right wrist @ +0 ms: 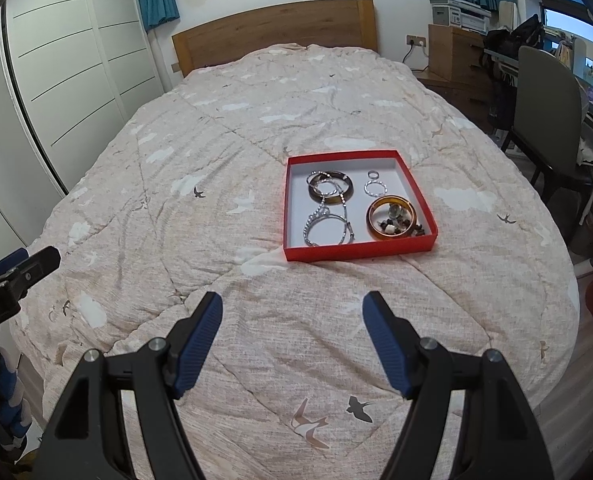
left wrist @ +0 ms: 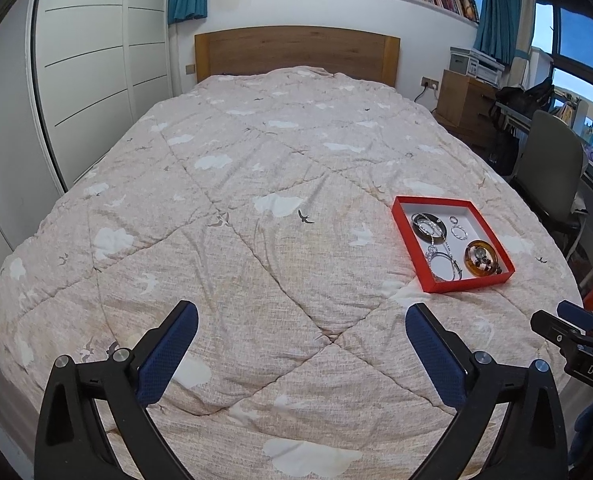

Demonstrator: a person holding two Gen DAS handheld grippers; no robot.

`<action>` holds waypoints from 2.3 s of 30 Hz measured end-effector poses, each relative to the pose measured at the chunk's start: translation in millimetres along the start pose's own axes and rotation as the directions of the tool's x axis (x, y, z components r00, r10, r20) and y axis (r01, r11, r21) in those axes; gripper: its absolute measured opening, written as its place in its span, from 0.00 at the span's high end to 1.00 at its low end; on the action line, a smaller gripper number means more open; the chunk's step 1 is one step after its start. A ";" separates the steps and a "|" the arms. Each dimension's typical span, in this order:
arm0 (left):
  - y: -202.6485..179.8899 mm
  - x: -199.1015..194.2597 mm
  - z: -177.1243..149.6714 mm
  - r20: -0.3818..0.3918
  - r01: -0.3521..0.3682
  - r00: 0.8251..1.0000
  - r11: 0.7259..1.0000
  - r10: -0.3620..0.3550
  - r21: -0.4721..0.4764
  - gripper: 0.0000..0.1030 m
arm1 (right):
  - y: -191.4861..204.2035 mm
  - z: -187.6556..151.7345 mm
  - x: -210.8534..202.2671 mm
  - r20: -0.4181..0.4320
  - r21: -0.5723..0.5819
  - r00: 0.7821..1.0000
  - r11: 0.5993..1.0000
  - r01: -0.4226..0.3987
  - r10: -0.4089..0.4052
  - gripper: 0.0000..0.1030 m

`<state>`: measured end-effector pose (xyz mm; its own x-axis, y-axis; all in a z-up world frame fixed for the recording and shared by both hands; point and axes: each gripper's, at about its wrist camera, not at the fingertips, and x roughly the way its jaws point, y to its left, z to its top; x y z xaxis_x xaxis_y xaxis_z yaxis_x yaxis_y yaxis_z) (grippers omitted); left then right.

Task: Organize jewelry

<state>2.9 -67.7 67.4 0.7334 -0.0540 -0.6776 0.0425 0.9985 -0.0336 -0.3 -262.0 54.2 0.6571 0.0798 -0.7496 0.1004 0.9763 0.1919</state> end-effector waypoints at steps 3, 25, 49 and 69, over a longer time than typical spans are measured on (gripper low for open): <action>0.9 2.7 0.3 -0.006 0.000 1.000 1.000 0.000 -0.002 0.01 | -0.4 -0.6 2.5 -0.006 0.000 1.000 1.000 0.001 -0.001 0.31; 1.9 16.8 -4.2 -0.045 0.014 0.999 1.000 -0.014 0.003 0.01 | -4.4 -4.3 14.7 -0.032 0.002 0.999 1.000 0.016 -0.016 0.31; 7.7 36.1 -10.1 -0.091 0.016 0.996 1.000 -0.016 0.004 0.01 | -7.3 -7.3 30.9 -0.073 0.003 0.997 1.000 0.029 -0.029 0.31; 8.8 44.8 -12.6 -0.115 0.017 0.993 1.000 -0.015 0.012 0.01 | -10.5 -9.0 40.2 -0.091 0.003 0.995 0.999 0.032 -0.032 0.31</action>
<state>27.6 -61.3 27.6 0.6495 -0.0681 -0.7573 0.0630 0.9974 -0.0357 18.4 -267.1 16.4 0.5829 0.0665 -0.8099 0.1242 0.9776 0.1696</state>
